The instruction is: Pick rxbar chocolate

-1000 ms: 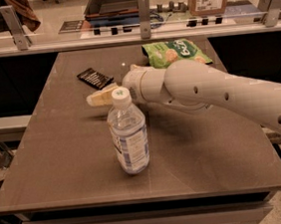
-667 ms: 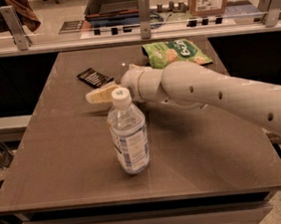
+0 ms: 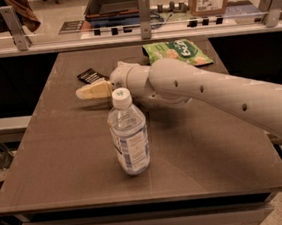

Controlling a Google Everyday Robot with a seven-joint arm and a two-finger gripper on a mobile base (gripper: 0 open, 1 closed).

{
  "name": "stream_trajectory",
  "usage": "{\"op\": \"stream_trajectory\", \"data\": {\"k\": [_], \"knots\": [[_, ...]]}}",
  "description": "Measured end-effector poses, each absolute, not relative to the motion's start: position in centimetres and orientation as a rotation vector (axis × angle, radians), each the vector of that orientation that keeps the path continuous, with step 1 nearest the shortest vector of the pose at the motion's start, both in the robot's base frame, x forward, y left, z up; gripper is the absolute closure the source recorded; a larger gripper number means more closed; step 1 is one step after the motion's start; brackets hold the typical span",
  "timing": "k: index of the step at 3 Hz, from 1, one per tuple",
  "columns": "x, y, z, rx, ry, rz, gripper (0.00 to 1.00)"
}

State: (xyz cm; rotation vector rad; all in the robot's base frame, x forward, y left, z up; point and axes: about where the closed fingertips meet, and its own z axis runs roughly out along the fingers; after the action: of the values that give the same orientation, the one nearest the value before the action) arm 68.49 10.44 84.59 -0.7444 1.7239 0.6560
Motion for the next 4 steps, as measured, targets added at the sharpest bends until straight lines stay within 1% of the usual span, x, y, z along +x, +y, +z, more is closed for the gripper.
{"op": "stream_trajectory", "data": {"k": [2,4], "knots": [[70.0,12.8,83.1,-0.801,1.768,0.642,0.00],[71.9,13.0,81.7,-0.823,1.830,0.614,0.00]]}}
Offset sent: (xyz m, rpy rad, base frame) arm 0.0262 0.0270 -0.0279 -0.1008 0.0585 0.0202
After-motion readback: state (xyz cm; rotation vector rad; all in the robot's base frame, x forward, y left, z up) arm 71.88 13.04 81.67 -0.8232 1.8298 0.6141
